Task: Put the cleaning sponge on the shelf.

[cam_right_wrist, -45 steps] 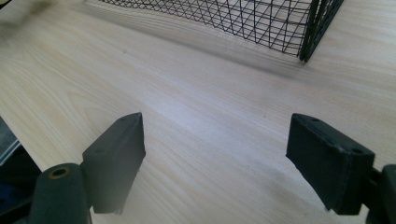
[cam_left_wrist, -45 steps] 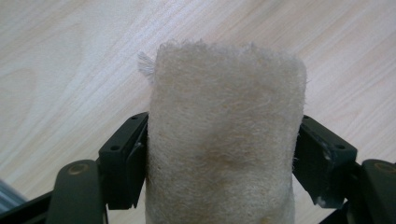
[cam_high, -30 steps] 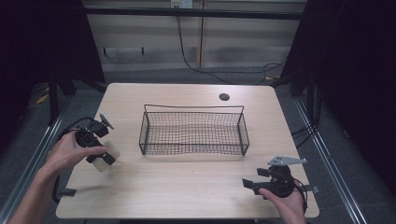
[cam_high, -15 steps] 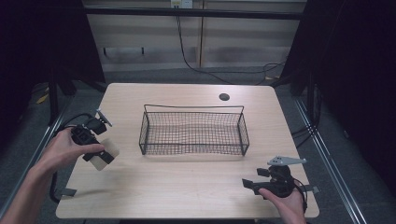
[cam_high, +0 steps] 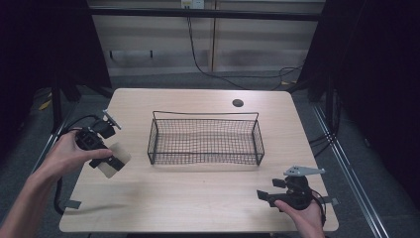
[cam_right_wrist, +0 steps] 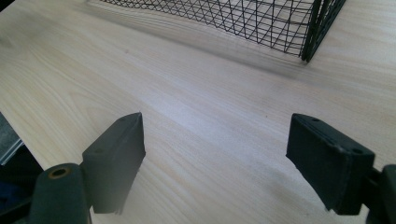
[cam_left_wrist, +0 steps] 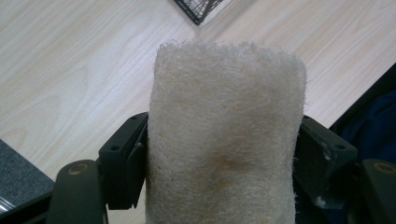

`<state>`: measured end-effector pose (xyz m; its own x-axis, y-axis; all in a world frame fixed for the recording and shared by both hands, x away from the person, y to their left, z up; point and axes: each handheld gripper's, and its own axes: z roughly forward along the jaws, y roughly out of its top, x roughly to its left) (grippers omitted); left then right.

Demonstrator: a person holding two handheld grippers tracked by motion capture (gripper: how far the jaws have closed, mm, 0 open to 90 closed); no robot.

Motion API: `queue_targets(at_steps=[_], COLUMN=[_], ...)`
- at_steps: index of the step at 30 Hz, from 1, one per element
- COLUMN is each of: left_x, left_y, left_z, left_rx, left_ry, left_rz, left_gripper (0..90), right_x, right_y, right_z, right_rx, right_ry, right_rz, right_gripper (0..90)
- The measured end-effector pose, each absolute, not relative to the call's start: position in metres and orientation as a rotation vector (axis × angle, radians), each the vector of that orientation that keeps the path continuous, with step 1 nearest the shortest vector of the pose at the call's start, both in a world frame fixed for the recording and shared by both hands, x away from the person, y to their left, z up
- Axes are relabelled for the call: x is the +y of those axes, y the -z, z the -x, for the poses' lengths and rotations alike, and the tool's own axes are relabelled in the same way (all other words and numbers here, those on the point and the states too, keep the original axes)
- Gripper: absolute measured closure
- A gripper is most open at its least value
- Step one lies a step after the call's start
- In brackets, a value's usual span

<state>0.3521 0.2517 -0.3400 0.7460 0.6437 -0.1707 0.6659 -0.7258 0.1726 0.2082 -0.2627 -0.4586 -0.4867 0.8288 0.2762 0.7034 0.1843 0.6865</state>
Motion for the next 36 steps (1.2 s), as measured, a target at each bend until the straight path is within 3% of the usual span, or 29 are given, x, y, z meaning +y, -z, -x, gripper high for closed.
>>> queue_targets(at_steps=[21,36], left_x=[0.217,0.2], left_y=[0.316,0.311], left_z=[-0.358,-0.373], left_rx=[1.051,1.1], left_ry=[0.119,0.184], left_rz=[-2.696,-2.663], left_gripper=[27.4,27.4], right_x=[-0.262,-0.262], right_y=[0.459,0.459], right_z=[-0.208,-0.209], right_rx=[2.296,2.3], right_ry=[-1.186,-1.183], right_rz=[-1.495,-1.501], right_gripper=[19.1,18.9])
